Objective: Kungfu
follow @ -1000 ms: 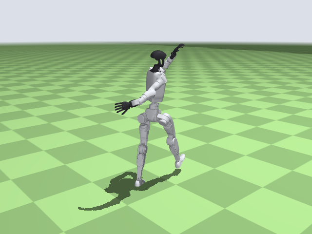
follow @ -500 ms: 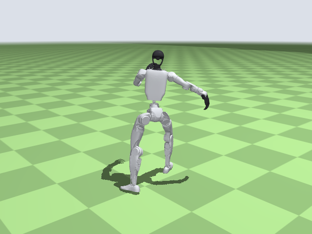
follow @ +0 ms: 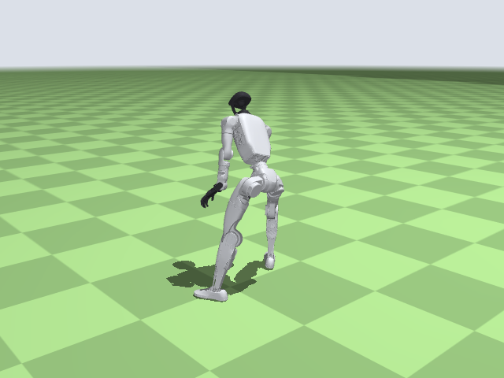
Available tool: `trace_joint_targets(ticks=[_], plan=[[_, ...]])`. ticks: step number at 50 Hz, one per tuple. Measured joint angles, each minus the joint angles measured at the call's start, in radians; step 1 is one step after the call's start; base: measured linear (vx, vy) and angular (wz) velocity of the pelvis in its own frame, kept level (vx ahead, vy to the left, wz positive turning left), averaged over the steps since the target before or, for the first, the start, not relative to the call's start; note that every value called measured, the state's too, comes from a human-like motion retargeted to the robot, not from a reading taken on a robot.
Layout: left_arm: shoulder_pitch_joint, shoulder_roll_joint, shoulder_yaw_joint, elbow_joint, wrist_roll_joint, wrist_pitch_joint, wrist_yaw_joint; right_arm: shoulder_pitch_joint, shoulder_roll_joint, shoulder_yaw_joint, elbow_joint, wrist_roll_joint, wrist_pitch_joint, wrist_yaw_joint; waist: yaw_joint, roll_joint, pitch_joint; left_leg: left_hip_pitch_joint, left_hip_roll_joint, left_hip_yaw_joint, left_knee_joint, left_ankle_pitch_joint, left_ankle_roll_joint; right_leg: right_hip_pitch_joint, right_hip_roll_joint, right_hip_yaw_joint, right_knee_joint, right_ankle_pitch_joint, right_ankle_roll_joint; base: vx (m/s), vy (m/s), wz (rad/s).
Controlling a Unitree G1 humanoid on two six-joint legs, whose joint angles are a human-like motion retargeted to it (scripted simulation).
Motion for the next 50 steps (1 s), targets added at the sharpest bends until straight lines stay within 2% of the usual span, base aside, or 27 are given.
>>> trace_joint_targets(ticks=[5, 14, 17, 20, 23, 25, 27, 29, 31, 33, 35, 36, 37, 38, 40, 41, 42, 43, 45, 47, 50], plan=[[0.025, 0.041, -0.041, -0.025, -0.019, 0.025, -0.005, 0.020, 0.001, 0.068, -0.010, 0.022, -0.017, 0.031, -0.029, 0.009, -0.027, -0.009, 0.004, 0.046, -0.018, -0.009, 0.000, 0.022, -0.003, -0.015, -0.025, 0.030, -0.002, 0.12, 0.16, -0.05], [0.047, 0.014, -0.017, -0.121, -0.117, 0.092, -0.034, 0.057, -0.040, 0.048, -0.091, 0.084, -0.046, -0.080, -0.030, -0.037, -0.050, 0.009, 0.005, 0.041, 0.012, -0.006, 0.000, 0.108, 0.004, -0.010, -0.078, 0.080, -0.017, 0.20, 0.03, 0.02], [0.081, -0.008, 0.011, -0.214, -0.214, 0.147, -0.045, 0.065, -0.062, 0.033, -0.186, 0.187, -0.065, -0.137, -0.002, -0.061, -0.059, -0.043, 0.031, 0.039, 0.080, 0.016, 0.000, 0.175, 0.017, -0.047, -0.115, 0.091, -0.020, 0.23, -0.08, 0.47], [0.133, -0.028, 0.048, -0.325, -0.309, 0.165, -0.076, 0.064, -0.098, 0.034, -0.308, 0.281, -0.108, -0.213, 0.027, -0.099, -0.077, -0.110, 0.059, 0.093, 0.164, 0.076, 0.000, 0.246, 0.017, -0.087, -0.161, 0.106, -0.028, 0.25, -0.18, 0.79], [0.212, -0.017, 0.086, -0.451, -0.403, 0.149, -0.119, 0.058, -0.132, 0.055, -0.450, 0.338, -0.171, -0.285, 0.086, -0.138, -0.086, -0.135, 0.155, 0.215, 0.262, 0.112, 0.000, 0.375, 0.062, -0.159, -0.213, 0.102, -0.051, 0.46, -0.19, 0.33], [0.258, -0.003, 0.120, -0.528, -0.457, 0.126, -0.151, 0.042, -0.156, 0.058, -0.536, 0.351, -0.205, -0.313, 0.118, -0.165, -0.099, -0.139, 0.189, 0.339, 0.325, 0.087, 0.058, 0.452, 0.066, -0.198, -0.273, 0.131, -0.060, 0.62, 0.26, 0.59], [0.303, 0.018, 0.156, -0.606, -0.509, 0.095, -0.181, 0.026, -0.182, 0.056, -0.624, 0.356, -0.232, -0.336, 0.153, -0.197, -0.112, -0.131, 0.184, 0.411, 0.359, 0.042, 0.119, 0.525, 0.065, -0.215, -0.354, 0.173, -0.066, 0.60, 0.31, 0.66], [0.346, 0.042, 0.198, -0.677, -0.551, 0.068, -0.204, 0.018, -0.202, 0.054, -0.714, 0.361, -0.256, -0.370, 0.196, -0.230, -0.122, -0.108, 0.160, 0.413, 0.376, -0.011, 0.157, 0.620, 0.073, -0.234, -0.457, 0.220, -0.058, 0.72, 0.50, 0.32], [0.381, 0.076, 0.246, -0.739, -0.586, 0.045, -0.229, 0.017, -0.210, 0.063, -0.792, 0.369, -0.287, -0.422, 0.239, -0.252, -0.146, -0.098, 0.141, 0.395, 0.406, -0.070, 0.186, 0.741, 0.091, -0.284, -0.570, 0.245, -0.024, 0.85, 0.68, 0.15], [0.411, 0.133, 0.309, -0.804, -0.601, 0.028, -0.287, 0.027, -0.205, 0.087, -0.868, 0.383, -0.314, -0.501, 0.271, -0.218, -0.225, -0.148, 0.166, 0.308, 0.464, -0.135, 0.183, 0.876, 0.187, -0.371, -0.692, 0.201, 0.015, 0.93, 0.71, 0.56], [0.418, 0.201, 0.392, -0.855, -0.602, 0.025, -0.355, 0.036, -0.203, 0.104, -0.930, 0.389, -0.339, -0.542, 0.243, -0.142, -0.318, -0.196, 0.141, 0.172, 0.500, -0.181, 0.182, 0.991, 0.321, -0.387, -0.790, 0.120, 0.013, 0.93, 0.69, 1.93], [0.407, 0.242, 0.429, -0.875, -0.612, 0.021, -0.402, 0.039, -0.214, 0.106, -0.960, 0.383, -0.338, -0.551, 0.217, -0.126, -0.332, -0.174, 0.089, 0.130, 0.486, -0.179, 0.189, 1.002, 0.378, -0.234, -0.779, 0.116, -0.030, 0.90, 0.54, 2.80], [0.391, 0.286, 0.456, -0.894, -0.633, 0.019, -0.447, 0.042, -0.227, 0.104, -0.994, 0.372, -0.338, -0.559, 0.187, -0.115, -0.341, -0.146, 0.034, 0.090, 0.467, -0.174, 0.197, 1.007, 0.442, -0.064, -0.751, 0.111, -0.042, 0.86, 0.37, 3.17], [0.364, 0.337, 0.462, -0.913, -0.676, 0.017, -0.489, 0.047, -0.246, 0.094, -1.033, 0.350, -0.335, -0.569, 0.152, -0.113, -0.338, -0.107, -0.028, 0.052, 0.439, -0.163, 0.205, 0.999, 0.520, 0.138, -0.690, 0.103, 0.009, 0.85, 0.27, 3.24], [0.277, 0.447, 0.415, -0.941, -0.802, 0.009, -0.556, 0.070, -0.278, 0.046, -1.116, 0.271, -0.340, -0.621, 0.087, -0.060, -0.317, -0.038, -0.085, -0.096, 0.386, -0.123, 0.191, 0.972, 0.820, 0.406, -0.533, 0.029, 0.118, 0.82, 0.03, 2.96], [0.202, 0.470, 0.370, -0.942, -0.864, 0.011, -0.592, 0.093, -0.293, 0.008, -1.158, 0.214, -0.360, -0.670, 0.077, -0.048, -0.307, -0.012, -0.081, -0.150, 0.387, -0.120, 0.170, 0.929, 0.915, 0.392, -0.453, 0.014, 0.118, 0.80, -0.04, 2.17], [0.124, 0.475, 0.323, -0.939, -0.912, 0.018, -0.634, 0.123, -0.304, -0.028, -1.202, 0.150, -0.385, -0.728, 0.066, -0.042, -0.299, 0.026, -0.096, -0.182, 0.370, -0.114, 0.167, 0.888, 0.956, 0.366, -0.393, 0.004, 0.118, 0.75, 0.33, 1.61], [0.040, 0.444, 0.269, -0.928, -0.933, 0.035, -0.686, 0.170, -0.308, -0.063, -1.246, 0.074, -0.419, -0.803, 0.055, -0.048, -0.297, 0.088, -0.148, -0.170, 0.319, -0.100, 0.198, 0.852, 0.886, 0.312, -0.376, 0.008, 0.118, 0.67, 0.50, 1.66], [-0.075, 0.366, 0.160, -0.943, -0.974, 0.079, -0.849, 0.261, -0.289, -0.137, -1.330, -0.071, -0.489, -0.997, -0.005, -0.061, -0.300, 0.167, -0.207, -0.196, 0.265, -0.088, 0.216, 0.756, 0.827, 0.206, -0.395, -0.008, 0.027, 0.59, 0.23, 1.91], [-0.107, 0.238, 0.026, -0.980, -1.015, 0.096, -0.994, 0.349, -0.253, -0.189, -1.396, -0.194, -0.550, -1.237, -0.059, -0.083, -0.277, 0.257, -0.264, -0.213, 0.215, -0.072, 0.250, 0.654, 0.869, 0.262, -0.465, 0.022, -0.042, 0.56, -0.08, 1.85], [-0.091, -0.007, -0.238, -0.986, -1.083, 0.090, -1.122, 0.452, -0.197, -0.220, -1.463, -0.361, -0.641, -1.554, -0.123, -0.075, -0.190, 0.384, -0.292, -0.271, 0.190, -0.072, 0.278, 0.499, 0.928, 0.409, -0.610, 0.267, -0.185, 0.35, 0.02, 1.53]])
